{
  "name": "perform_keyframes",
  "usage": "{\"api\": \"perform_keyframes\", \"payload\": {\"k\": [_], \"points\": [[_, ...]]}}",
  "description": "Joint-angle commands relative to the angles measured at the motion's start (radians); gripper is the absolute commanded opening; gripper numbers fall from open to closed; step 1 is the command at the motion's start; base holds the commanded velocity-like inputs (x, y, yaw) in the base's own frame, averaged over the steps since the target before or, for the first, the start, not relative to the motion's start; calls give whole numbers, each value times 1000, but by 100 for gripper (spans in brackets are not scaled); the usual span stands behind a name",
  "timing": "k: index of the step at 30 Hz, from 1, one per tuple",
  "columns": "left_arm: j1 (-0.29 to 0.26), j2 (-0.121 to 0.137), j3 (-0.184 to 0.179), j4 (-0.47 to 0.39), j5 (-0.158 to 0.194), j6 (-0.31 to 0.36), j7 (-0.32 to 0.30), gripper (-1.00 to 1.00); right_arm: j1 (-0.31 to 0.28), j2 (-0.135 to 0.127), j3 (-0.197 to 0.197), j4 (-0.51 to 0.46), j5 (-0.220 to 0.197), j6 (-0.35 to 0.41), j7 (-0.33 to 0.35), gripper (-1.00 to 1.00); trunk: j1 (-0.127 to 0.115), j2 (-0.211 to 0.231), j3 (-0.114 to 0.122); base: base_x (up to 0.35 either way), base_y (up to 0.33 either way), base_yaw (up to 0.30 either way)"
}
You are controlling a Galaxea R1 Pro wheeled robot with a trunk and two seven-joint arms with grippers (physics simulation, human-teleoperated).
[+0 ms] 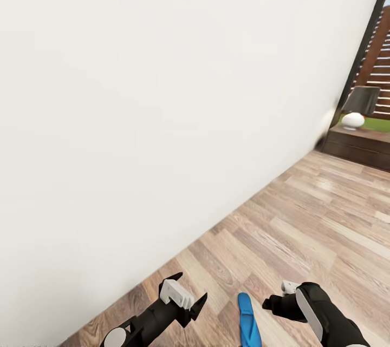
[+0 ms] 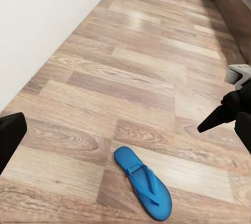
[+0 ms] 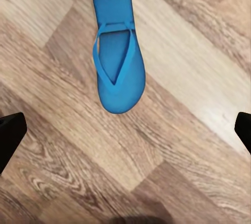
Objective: In the bedroom, move the book from the bed onto either nightstand, and place the two sandals side by side next to the bed.
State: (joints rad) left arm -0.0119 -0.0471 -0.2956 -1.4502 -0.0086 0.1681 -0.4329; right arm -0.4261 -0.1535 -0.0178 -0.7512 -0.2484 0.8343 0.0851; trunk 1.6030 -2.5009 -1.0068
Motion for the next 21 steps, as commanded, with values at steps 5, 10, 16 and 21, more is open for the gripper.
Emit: {"api": "perform_keyframes", "payload": {"k": [5, 10, 16, 21], "points": [[0, 0, 1, -1, -1, 7, -4, 100, 0, 1, 0, -1, 7, 1, 1, 100, 2, -2, -20, 0, 0, 0], [0, -2, -1, -2, -1, 7, -4, 100, 0, 35, 3, 0, 11, -34, -2, 100, 4, -3, -40, 0, 0, 0], [0, -2, -1, -2, -1, 7, -3, 100, 0, 74, 10, 1, 80, -174, -3, 100, 7, -4, -63, 0, 0, 0], [0, -2, -1, -2, -1, 7, -4, 100, 0, 86, 11, 1, 147, -281, -4, 100, 9, -5, -82, 0, 0, 0]]}}
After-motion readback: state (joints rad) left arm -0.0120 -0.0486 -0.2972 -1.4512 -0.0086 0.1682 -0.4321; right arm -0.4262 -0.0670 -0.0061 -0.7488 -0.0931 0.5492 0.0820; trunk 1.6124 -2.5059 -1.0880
